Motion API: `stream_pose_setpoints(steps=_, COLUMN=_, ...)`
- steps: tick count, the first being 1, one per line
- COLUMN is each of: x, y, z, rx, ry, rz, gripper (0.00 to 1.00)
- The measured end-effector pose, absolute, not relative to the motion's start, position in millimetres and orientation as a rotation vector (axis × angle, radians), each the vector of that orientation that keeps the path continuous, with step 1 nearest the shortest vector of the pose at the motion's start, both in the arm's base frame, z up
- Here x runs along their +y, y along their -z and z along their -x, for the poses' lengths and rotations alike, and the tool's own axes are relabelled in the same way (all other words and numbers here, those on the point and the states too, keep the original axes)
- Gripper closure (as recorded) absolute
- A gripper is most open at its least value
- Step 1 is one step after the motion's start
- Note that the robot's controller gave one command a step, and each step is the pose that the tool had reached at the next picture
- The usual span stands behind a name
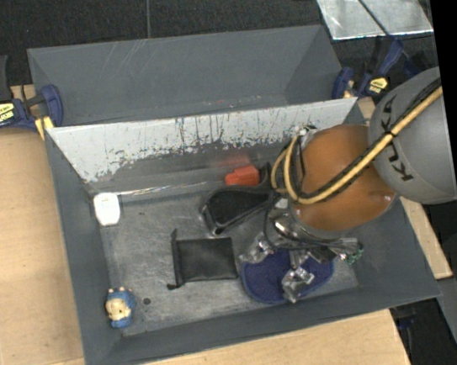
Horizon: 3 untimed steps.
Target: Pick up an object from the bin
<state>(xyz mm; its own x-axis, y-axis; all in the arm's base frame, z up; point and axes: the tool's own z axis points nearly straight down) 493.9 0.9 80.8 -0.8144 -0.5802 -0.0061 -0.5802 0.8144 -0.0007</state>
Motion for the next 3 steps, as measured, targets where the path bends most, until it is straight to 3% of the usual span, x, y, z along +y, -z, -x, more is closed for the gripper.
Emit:
stream_pose_setpoints(steps=1, x=1.2, y=-139.1, z=-495.8, rx=2.987, ry=0.004, rz=0.951, gripper=1.00)
stream_pose_setpoints(steps=3, x=0.9, y=-143.4, z=-497.2, rx=2.993, ry=0.001, rz=0.938, gripper=1.00)
